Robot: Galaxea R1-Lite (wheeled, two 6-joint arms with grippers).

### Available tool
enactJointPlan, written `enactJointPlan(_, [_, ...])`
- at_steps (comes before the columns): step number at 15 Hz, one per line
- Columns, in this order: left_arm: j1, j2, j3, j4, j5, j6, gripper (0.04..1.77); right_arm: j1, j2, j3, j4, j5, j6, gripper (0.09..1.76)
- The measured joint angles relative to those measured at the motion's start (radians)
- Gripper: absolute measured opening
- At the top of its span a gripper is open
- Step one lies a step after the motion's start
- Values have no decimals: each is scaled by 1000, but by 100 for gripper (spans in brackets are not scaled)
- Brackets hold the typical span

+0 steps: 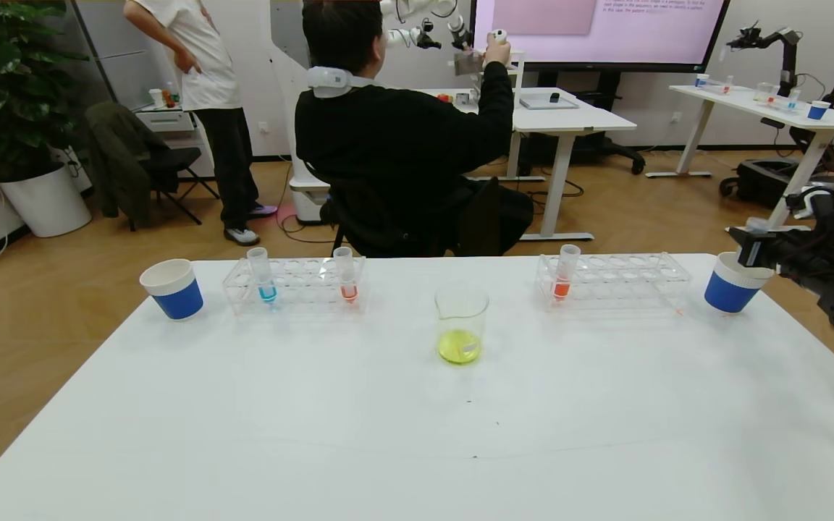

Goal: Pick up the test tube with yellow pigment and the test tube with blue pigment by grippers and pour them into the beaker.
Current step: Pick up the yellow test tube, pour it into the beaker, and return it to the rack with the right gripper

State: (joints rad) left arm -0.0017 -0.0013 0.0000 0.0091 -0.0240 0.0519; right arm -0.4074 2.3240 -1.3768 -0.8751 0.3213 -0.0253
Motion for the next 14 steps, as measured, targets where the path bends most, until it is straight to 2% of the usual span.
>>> enactJointPlan(3, [0, 0, 0, 0, 0, 0, 175, 1, 22, -2, -25, 1, 0, 51])
enactJointPlan(4, [0, 0, 0, 0, 0, 0, 175, 3, 25, 0, -25, 1, 0, 59])
enactJointPlan(5, [0, 0, 0, 0, 0, 0, 175, 4, 27, 0, -25, 1, 0, 85])
enactJointPlan(7, [0, 0, 0, 0, 0, 0, 175, 6, 28, 0, -25, 1, 0, 153])
enactJointPlan(8, [0, 0, 0, 0, 0, 0, 175, 8, 28, -1, -26, 1, 0, 172])
enactJointPlan(14, [0, 0, 0, 0, 0, 0, 175, 42, -13, -2, -26, 1, 3, 174])
